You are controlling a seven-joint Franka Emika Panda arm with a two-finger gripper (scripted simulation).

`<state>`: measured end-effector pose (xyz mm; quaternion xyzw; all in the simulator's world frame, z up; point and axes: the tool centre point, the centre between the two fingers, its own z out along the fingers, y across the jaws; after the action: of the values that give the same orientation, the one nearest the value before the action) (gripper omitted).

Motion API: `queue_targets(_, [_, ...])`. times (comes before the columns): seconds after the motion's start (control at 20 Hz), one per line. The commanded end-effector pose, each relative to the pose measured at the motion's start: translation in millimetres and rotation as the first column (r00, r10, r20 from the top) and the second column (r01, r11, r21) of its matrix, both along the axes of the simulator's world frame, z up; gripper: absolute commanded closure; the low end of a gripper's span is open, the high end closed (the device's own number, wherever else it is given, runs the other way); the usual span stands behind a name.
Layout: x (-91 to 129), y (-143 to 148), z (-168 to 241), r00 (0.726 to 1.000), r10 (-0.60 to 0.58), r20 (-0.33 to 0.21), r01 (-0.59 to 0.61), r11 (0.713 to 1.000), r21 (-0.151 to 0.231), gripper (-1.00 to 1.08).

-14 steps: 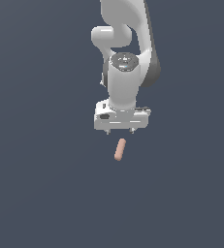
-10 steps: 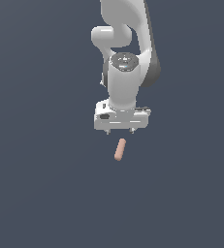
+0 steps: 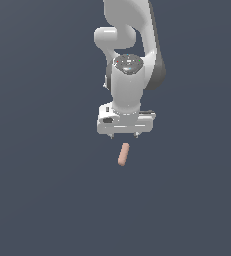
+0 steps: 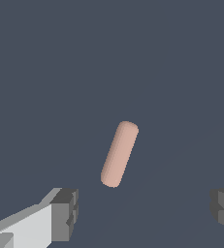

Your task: Pick up the object and move it to a goal position.

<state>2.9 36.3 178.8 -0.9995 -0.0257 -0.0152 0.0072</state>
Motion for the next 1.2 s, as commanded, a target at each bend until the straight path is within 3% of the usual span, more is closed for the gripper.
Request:
queue_targets(0.0, [-1,1,-2,1.000,0.002,-0.001,-0.002,1.000,0.002,-0.92])
queue_targets(0.7, [-2,7,-9,1.000,-0.001,-0.007,0.001,1.000,0.012,-0.92])
queue_targets(1.15, [0,8,-37,0.995,-0.098,-0.016,0.098,0.995,0.010,-0.92])
